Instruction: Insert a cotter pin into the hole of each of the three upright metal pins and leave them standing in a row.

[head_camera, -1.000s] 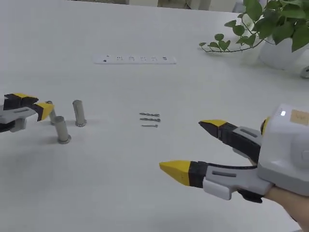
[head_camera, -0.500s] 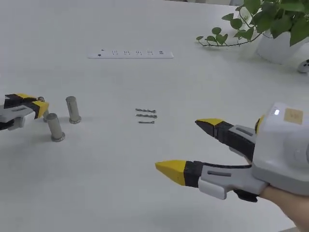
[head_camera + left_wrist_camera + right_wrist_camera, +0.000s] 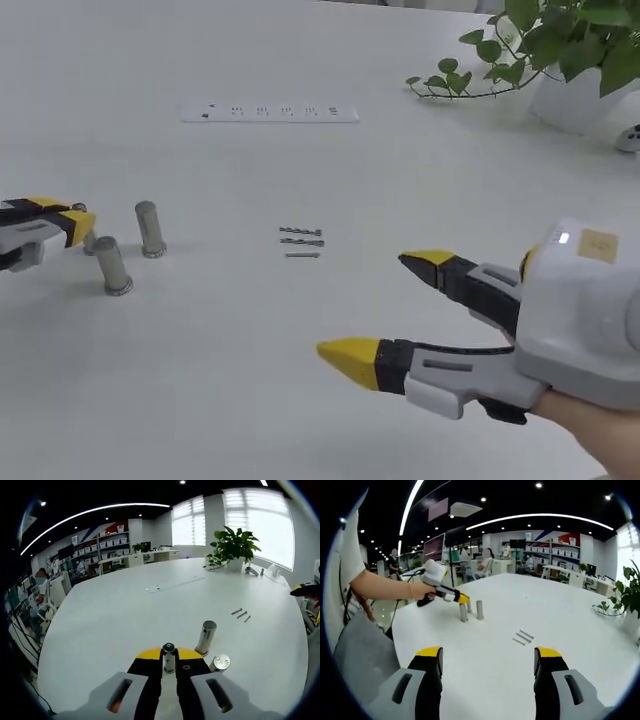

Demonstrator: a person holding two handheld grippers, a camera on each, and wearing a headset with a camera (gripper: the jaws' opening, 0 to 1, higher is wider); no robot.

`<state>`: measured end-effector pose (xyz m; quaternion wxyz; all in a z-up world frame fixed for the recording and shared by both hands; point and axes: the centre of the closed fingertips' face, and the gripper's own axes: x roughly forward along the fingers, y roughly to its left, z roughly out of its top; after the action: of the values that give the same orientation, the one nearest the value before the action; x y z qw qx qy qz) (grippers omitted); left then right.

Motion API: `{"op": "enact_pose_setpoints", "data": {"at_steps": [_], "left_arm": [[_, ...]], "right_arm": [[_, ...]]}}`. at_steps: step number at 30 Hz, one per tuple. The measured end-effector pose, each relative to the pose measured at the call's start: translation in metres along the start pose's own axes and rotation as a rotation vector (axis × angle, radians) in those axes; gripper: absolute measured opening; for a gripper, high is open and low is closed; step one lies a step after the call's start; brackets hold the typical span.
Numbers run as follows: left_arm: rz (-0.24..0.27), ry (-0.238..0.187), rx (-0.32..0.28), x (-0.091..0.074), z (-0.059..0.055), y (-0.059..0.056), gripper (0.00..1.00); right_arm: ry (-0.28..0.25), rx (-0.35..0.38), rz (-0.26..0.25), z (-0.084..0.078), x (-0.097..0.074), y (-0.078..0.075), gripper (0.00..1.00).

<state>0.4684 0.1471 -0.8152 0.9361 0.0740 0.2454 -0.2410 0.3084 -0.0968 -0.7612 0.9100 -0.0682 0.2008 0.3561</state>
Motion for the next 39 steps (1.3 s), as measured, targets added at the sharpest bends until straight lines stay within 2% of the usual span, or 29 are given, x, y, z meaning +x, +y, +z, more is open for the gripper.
{"op": "enact_pose_setpoints", "data": {"at_steps": [9,21,26,31,39], "left_arm": [[0.024,0.001,-0.012,-0.016,0.001,0.005,0.07],[0.039,0.010,-0.012,-0.043,-0.004,-0.006,0.07],[0.038,0.008,-0.016,-0.054,-0.006,-0.019,0.07],[0.017,0.006,-0.013,-0.063,-0.007,-0.038,0.07],[-0.019,-0.001,-0.023,-0.067,-0.006,-0.066,0.07]], "right_arm": [[-0.003,-0.011,0.008,0.002,0.000,0.003,0.76],[-0.010,-0.023,0.030,0.004,-0.002,0.011,0.76],[-0.010,-0.014,0.032,0.001,-0.003,0.011,0.76],[0.001,-0.018,0.035,-0.003,-0.004,0.013,0.76],[0.007,-0.021,0.044,-0.006,-0.004,0.018,0.75]]}}
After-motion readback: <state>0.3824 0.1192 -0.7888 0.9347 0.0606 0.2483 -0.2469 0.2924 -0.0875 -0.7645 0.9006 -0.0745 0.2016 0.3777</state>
